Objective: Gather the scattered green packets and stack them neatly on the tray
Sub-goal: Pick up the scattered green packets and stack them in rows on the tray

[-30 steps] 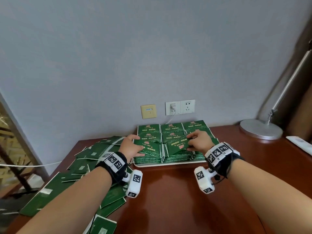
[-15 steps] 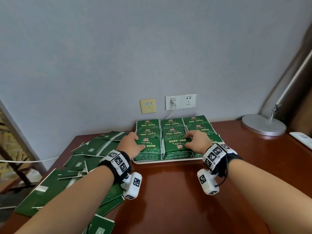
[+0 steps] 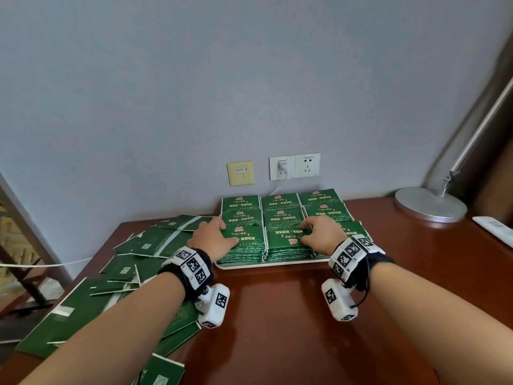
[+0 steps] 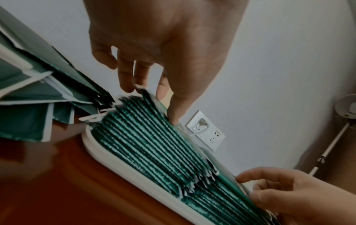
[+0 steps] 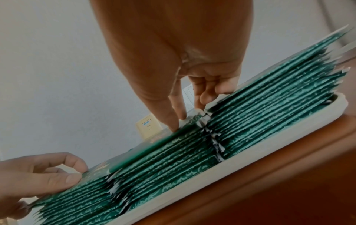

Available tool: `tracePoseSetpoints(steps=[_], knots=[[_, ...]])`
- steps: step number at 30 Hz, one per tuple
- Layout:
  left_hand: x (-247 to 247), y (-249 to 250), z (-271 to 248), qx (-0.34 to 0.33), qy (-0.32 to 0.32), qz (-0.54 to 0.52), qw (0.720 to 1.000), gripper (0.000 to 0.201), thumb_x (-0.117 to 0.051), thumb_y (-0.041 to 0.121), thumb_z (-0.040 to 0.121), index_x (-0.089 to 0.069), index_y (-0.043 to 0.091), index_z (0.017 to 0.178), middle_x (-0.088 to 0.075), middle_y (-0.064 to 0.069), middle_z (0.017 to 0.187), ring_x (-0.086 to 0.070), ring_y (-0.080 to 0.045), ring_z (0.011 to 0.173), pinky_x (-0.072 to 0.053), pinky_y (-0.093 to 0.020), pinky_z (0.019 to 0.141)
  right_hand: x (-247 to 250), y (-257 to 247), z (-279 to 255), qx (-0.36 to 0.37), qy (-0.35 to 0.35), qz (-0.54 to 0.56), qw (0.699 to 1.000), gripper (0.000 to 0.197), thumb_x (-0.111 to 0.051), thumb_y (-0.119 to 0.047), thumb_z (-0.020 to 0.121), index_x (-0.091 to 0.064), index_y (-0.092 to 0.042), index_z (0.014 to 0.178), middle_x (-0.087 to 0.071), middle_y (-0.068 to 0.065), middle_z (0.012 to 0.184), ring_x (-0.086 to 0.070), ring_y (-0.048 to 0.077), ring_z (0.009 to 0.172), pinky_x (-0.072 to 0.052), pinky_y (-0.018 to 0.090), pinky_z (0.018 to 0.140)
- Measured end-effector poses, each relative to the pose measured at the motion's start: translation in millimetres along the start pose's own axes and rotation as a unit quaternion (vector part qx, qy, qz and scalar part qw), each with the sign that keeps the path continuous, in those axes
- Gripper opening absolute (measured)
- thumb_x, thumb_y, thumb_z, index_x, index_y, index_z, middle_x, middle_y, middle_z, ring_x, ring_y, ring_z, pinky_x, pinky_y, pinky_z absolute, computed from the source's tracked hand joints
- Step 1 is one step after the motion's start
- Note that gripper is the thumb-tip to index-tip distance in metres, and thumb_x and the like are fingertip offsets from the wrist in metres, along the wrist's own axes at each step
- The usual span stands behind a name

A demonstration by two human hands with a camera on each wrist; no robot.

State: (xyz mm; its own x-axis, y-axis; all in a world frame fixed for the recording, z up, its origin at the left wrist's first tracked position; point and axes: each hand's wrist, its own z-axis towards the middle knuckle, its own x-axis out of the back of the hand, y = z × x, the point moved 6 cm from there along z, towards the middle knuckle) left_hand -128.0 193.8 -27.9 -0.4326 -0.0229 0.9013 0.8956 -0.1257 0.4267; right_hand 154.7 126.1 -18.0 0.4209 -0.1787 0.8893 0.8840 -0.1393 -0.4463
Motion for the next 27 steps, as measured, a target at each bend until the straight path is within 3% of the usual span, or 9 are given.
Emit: tracePoseSetpoints(steps=[4,8,11,15,19,27], knots=[[0,0,-3,0.010,0.006,0.008,1.000,0.046,-0.068,0.060,0.076,-0.049,0.035,0.109,-0.044,-0.001,0.119,-0.058,-0.022,0.099,-0.050,-0.042,0.093,-1,1,2,-0.001,-0.007,-0.009,1.000,0.036,-0.068,-0.026,0.081,-0.066,-0.023,0.117,-0.060,0.005,0.115,-0.056,0.017,0.085,-0.044,0.024,0.080],[3,2,-7,0.008,0.015,0.003,1.000,0.047,-0.066,0.062,0.078,-0.051,0.034,0.112,-0.044,-0.002,0.124,-0.057,-0.023,0.104,-0.049,-0.045,0.095,2,-3,1,-0.002,-0.001,-0.007,1.000,0.033,-0.066,-0.024,0.082,-0.065,-0.023,0.115,-0.053,0.003,0.115,-0.056,0.018,0.083,-0.041,0.022,0.077],[11,2,-11,0.008,0.025,0.010,1.000,0.048,-0.063,0.063,0.080,-0.053,0.034,0.116,-0.045,-0.002,0.126,-0.054,-0.026,0.112,-0.046,-0.048,0.097,8,-11,-4,0.007,0.008,-0.004,1.000,0.033,-0.065,-0.025,0.083,-0.065,-0.022,0.116,-0.054,0.006,0.121,-0.058,0.019,0.084,-0.047,0.027,0.079],[22,1,-23,-0.012,0.033,0.012,0.999,0.037,-0.062,0.056,0.085,-0.055,0.036,0.115,-0.047,-0.002,0.128,-0.052,-0.026,0.116,-0.046,-0.048,0.097,14,-30,-15,0.032,0.012,0.005,0.999,0.032,-0.064,-0.021,0.085,-0.064,-0.021,0.117,-0.052,0.008,0.124,-0.058,0.018,0.081,-0.044,0.026,0.076],[31,-3,-42,-0.030,0.031,0.003,0.999,0.029,-0.062,0.052,0.085,-0.057,0.038,0.110,-0.049,0.001,0.125,-0.050,-0.025,0.119,-0.045,-0.048,0.099,12,-55,-29,0.068,-0.004,0.024,0.997,0.033,-0.063,-0.017,0.084,-0.065,-0.017,0.116,-0.065,0.007,0.110,-0.058,0.016,0.076,-0.045,0.024,0.070],[64,-54,-84,-0.011,0.017,0.017,1.000,0.015,-0.063,0.040,0.086,-0.056,0.042,0.099,-0.051,-0.002,0.129,-0.048,-0.027,0.123,-0.043,-0.049,0.102,-7,-117,-60,0.124,-0.047,0.036,0.991,0.033,-0.064,-0.019,0.086,-0.064,-0.017,0.119,-0.062,-0.001,0.096,-0.061,0.017,0.081,-0.048,0.026,0.074]])
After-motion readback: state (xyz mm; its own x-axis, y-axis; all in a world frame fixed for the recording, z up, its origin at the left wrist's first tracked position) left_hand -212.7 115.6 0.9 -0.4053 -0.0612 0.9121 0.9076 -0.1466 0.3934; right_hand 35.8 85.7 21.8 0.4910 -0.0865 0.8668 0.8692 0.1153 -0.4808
